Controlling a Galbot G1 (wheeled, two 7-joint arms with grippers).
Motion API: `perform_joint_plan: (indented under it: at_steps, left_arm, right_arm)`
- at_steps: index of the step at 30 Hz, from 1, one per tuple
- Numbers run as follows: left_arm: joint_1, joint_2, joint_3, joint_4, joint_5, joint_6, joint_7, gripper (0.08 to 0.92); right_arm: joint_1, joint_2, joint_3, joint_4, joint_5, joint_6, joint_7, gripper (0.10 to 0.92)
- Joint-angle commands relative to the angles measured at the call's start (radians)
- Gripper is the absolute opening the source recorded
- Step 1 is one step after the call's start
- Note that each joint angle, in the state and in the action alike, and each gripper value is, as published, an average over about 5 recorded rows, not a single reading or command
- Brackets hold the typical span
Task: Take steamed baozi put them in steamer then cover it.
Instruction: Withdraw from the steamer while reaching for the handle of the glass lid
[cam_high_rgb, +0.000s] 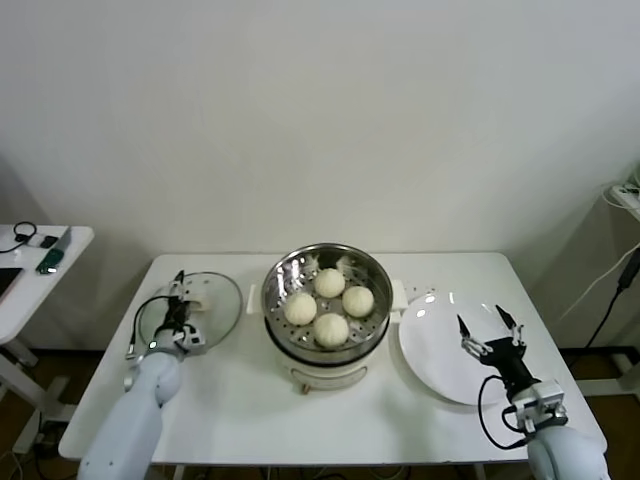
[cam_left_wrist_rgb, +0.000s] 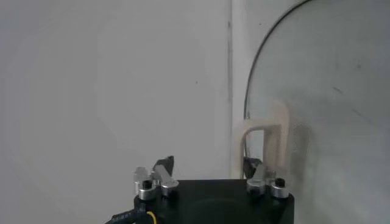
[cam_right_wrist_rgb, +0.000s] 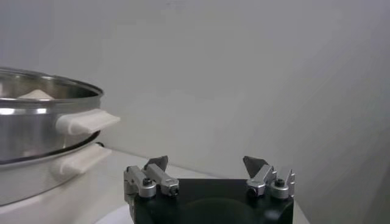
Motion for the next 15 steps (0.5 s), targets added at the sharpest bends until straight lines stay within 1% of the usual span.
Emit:
perform_joint_plan:
  at_steps: [1, 8, 15]
  left_arm:
    - [-0.006, -0.002, 0.0, 0.019, -0.002, -0.015, 0.0, 0.636]
    - [0.002, -0.001, -0.003, 0.013, -0.004, -0.021, -0.002, 0.437]
    - [0.027, 0.008, -0.006, -0.037, -0.011, -0.013, -0.022, 0.238]
  right_arm:
    - [0.007, 0.011, -0.002, -0.01, -0.019, 0.009, -0.003, 0.823]
    - [0.02, 0.017, -0.008, -0.02, -0.027, 0.016, -0.003, 0.823]
    - [0.028, 0.018, -0.009, -0.028, -0.03, 0.024, -0.003, 0.823]
